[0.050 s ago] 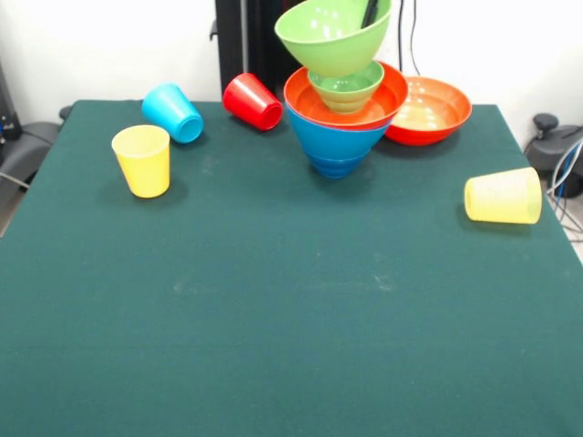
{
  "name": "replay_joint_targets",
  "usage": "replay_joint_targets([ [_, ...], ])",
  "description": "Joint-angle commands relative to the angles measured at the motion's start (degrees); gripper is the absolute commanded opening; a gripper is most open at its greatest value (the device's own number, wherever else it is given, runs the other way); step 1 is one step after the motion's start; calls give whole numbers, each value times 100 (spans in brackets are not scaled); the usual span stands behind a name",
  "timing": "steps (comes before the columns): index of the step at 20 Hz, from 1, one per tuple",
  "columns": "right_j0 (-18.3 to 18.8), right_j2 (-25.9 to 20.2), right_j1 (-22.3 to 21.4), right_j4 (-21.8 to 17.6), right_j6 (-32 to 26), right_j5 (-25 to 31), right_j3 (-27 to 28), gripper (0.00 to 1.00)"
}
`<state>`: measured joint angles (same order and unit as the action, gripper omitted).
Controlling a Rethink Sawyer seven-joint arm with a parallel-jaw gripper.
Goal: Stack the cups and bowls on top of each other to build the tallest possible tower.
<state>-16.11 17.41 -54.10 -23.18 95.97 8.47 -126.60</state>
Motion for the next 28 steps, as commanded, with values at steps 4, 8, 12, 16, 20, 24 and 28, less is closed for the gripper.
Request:
replay_joint_targets([
  [4,-122,-107,303,110,991,-427,225,0],
  [8,-90,-169,300,166,975,-408,233,0],
  [12,-71,-190,300,153,951,-372,223,0],
  [16,-94,-150,392,126,967,-442,218,0],
  [20,-73,-145,443,76,939,-461,187,0],
  [24,-135,-72,581,69,992,-599,205,0],
  [28,-143,-33,600,83,1019,-713,195,0],
])
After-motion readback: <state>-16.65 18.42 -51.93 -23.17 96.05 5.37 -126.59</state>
